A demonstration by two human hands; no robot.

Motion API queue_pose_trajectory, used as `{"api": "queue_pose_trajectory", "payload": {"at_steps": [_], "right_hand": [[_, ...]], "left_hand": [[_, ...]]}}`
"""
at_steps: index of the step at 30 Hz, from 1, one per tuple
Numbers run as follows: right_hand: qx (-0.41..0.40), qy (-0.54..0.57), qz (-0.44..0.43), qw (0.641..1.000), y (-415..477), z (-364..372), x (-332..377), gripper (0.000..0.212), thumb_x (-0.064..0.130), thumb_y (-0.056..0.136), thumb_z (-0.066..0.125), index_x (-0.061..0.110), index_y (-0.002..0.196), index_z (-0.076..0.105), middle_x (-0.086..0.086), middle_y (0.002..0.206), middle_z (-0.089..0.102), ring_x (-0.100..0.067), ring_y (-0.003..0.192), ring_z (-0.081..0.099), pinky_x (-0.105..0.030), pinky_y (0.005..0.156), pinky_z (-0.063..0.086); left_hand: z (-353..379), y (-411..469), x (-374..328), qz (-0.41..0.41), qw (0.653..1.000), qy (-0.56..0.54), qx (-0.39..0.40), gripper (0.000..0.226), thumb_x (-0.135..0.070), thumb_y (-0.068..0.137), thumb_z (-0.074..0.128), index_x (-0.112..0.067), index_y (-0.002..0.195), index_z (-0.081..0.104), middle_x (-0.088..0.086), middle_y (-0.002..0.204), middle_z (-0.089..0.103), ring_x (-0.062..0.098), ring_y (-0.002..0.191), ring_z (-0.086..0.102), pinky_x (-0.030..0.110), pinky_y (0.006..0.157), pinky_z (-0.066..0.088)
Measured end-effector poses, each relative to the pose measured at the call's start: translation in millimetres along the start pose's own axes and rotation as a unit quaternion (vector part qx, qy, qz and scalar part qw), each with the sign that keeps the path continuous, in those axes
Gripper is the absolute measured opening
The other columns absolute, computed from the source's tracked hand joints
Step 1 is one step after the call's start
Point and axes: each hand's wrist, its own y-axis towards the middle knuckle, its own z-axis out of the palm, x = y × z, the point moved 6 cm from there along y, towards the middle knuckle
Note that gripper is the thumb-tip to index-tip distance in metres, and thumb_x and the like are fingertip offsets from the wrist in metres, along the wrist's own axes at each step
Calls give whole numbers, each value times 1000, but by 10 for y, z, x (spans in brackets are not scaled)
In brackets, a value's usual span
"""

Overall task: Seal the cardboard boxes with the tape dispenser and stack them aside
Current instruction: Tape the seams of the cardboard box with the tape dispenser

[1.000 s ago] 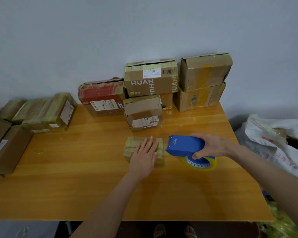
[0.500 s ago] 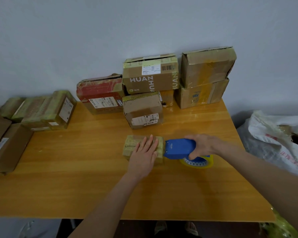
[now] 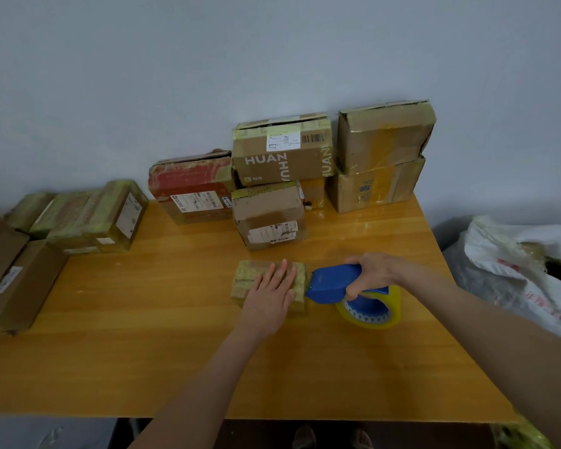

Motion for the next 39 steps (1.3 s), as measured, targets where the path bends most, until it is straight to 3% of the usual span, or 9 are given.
{"api": "queue_pose_trajectory", "payload": {"at_steps": [5, 10, 16, 19, 23, 30, 34, 37, 39], "right_hand": [[-19, 5, -10, 1000, -94, 33, -4, 51, 35, 69, 77, 26, 113, 53, -1, 110, 59, -22, 99, 60, -38, 84, 52], [-33, -73, -17, 997, -116, 12, 77, 63, 32, 70, 75, 35, 125, 45, 9, 98, 52, -20, 90, 54, -28, 62, 43], [-9, -78, 5, 997, -34, 29, 67, 63, 35, 69, 74, 35, 125, 45, 5, 103, 54, -22, 95, 57, -36, 76, 50], [-1, -79, -3, 997, -32, -14, 115, 55, 38, 70, 74, 36, 116, 45, 6, 102, 54, -21, 94, 56, -31, 71, 48], [-6, -117, 7, 993, -52, -59, 170, 58, 40, 69, 73, 35, 121, 49, 4, 110, 57, -22, 98, 58, -38, 83, 52], [-45, -184, -8, 982, -98, -93, 262, 64, 43, 67, 73, 39, 125, 46, 6, 108, 58, -22, 95, 58, -35, 72, 51], [-6, -98, 7, 995, -47, 22, 123, 57, 43, 70, 74, 34, 121, 49, 2, 111, 57, -24, 99, 58, -39, 81, 51], [-26, -81, 27, 996, -37, 24, -40, 51, 44, 67, 74, 32, 113, 53, 2, 102, 61, -22, 92, 60, -35, 72, 49], [-43, -34, 36, 998, -46, -15, -187, 56, 41, 68, 75, 32, 119, 53, 2, 107, 62, -21, 95, 61, -34, 75, 50]], "left_hand": [[-23, -23, -16, 5, 1000, 4, 18, 51, -39, 105, 13, -28, 152, -5, -10, 154, -19, 15, 147, -14, 35, 120, -5], [-34, -35, -39, 11, 1000, 6, 21, 52, -39, 105, 15, -28, 152, -3, -10, 155, -17, 14, 147, -14, 34, 119, -6], [-2, -12, -6, 10, 1000, 2, 27, 51, -39, 105, 14, -29, 151, -5, -11, 152, -20, 14, 146, -16, 35, 120, -5], [4, -9, -2, 12, 1000, 0, 25, 51, -39, 105, 14, -29, 151, -4, -12, 151, -20, 14, 146, -15, 35, 119, -6], [8, -9, -3, 11, 1000, -4, 27, 51, -38, 105, 15, -29, 151, -3, -11, 153, -18, 14, 146, -16, 35, 118, -7], [-15, -20, -29, 9, 999, -4, 32, 51, -38, 105, 16, -29, 152, -3, -9, 157, -15, 15, 147, -14, 35, 118, -6], [-28, -20, -23, 10, 999, -15, 29, 51, -37, 105, 18, -28, 153, -1, -10, 156, -15, 15, 147, -14, 34, 118, -6], [-10, -15, -15, 14, 999, -20, 29, 51, -37, 106, 18, -29, 152, -1, -13, 150, -20, 14, 147, -14, 33, 118, -7], [-3, -13, -11, 12, 999, -20, 23, 51, -36, 106, 18, -29, 152, -1, -13, 152, -19, 14, 147, -14, 33, 117, -8]]}}
